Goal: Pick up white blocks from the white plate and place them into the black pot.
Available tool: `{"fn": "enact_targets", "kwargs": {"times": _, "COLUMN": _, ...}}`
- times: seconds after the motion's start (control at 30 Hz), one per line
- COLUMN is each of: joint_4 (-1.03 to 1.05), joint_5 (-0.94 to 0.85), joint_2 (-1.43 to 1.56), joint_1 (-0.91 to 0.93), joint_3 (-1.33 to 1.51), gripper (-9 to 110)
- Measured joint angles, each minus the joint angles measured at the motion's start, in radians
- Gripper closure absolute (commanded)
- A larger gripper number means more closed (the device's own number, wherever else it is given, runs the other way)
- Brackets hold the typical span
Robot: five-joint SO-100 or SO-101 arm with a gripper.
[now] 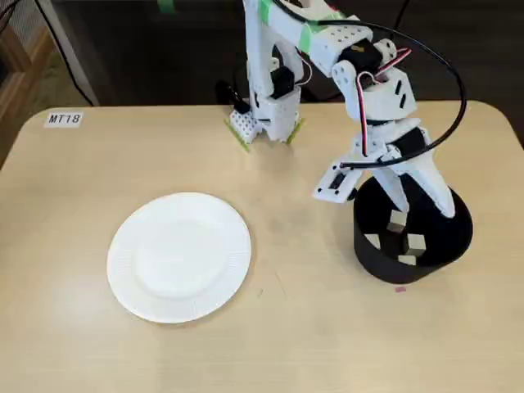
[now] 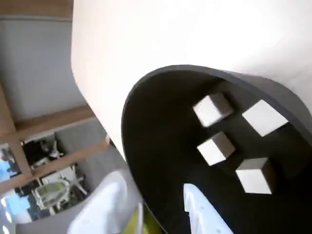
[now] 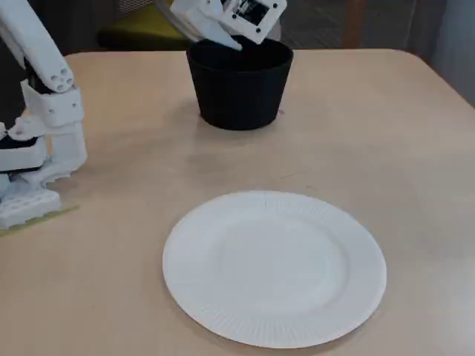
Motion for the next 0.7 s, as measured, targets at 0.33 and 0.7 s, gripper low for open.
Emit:
{"fn": "enact_targets", "kwargs": {"times": 0.33, "joint_4": 0.095, "joint_5": 0.063, "joint_2": 0.560, "joint_1": 0.377, "joint_3": -0.009, "gripper": 104}}
{"fn": "enact_targets", "kwargs": {"times": 0.7, "joint_4": 0.364, "joint_5": 0.032, "joint_2": 1.022, "joint_1": 0.615, "joint_3": 0.373, "gripper": 104}}
